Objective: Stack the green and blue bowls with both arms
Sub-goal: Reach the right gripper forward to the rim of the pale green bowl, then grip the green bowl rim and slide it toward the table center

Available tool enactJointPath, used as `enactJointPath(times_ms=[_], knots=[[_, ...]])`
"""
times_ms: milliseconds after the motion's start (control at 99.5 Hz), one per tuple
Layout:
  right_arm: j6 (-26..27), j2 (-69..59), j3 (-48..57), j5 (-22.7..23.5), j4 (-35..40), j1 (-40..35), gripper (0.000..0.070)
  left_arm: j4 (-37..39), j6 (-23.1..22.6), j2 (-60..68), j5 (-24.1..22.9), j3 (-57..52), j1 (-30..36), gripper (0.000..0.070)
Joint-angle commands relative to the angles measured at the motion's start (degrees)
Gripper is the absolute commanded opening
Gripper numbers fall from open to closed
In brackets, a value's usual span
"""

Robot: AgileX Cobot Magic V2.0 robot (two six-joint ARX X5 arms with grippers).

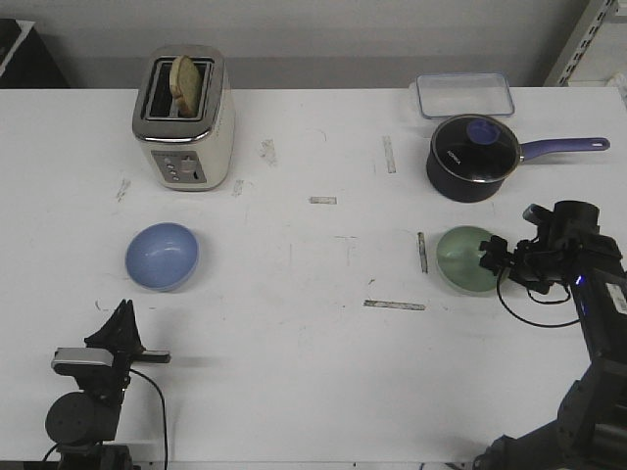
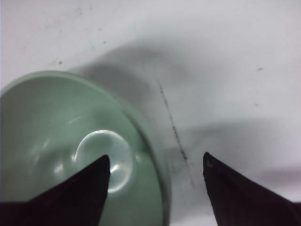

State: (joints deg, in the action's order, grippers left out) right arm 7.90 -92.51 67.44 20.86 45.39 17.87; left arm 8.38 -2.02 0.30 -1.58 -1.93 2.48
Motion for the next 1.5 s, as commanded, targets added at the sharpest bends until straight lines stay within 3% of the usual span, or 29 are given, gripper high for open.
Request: enactJointPath(times_ms=[0,100,221,643,914,1185,1336,1487], knots=[[-0.46,-1.99,1.11,0.09,-0.46,-0.37,0.0277,0.70,-0.33,-0.11,-0.15,1.22,0.00,0.0001],[-0.42,-2.43,1.11,-0.44,-0.72,-0.90,0.0130,0.68,-0.33,-0.11,-0.15,1.22,0.00,0.0001],[-0.42,-2.40,1.11,-1.49,-1.09,-0.90,0.0003,0.68,-0.33,-0.11,-0.15,1.22,0.00,0.0001],[0.31,5.46,1.27,-2.64,-2.43,-5.22,0.0003,0.70,-0.33,-0.11,-0.15,1.22,0.00,0.0001],[8.90,6.16,1.25,-1.38,-3.52,-18.91,0.0003,0.68,-0.33,-0.11,-0.15,1.22,0.00,0.0001],[19.08,4.74,1.22,-1.49,-8.57,-34.71,0.0003,0.68,-0.33,-0.11,-0.15,1.22,0.00,0.0001],[21.35,-0.35,1.22,-1.62,-13.88,-41.53,0.0003,0.68,-0.33,-0.11,-0.15,1.22,0.00,0.0001],[23.37,-2.93,1.22,-1.60,-16.24,-42.34,0.0004,0.70,-0.33,-0.11,-0.15,1.22,0.00,0.0001]])
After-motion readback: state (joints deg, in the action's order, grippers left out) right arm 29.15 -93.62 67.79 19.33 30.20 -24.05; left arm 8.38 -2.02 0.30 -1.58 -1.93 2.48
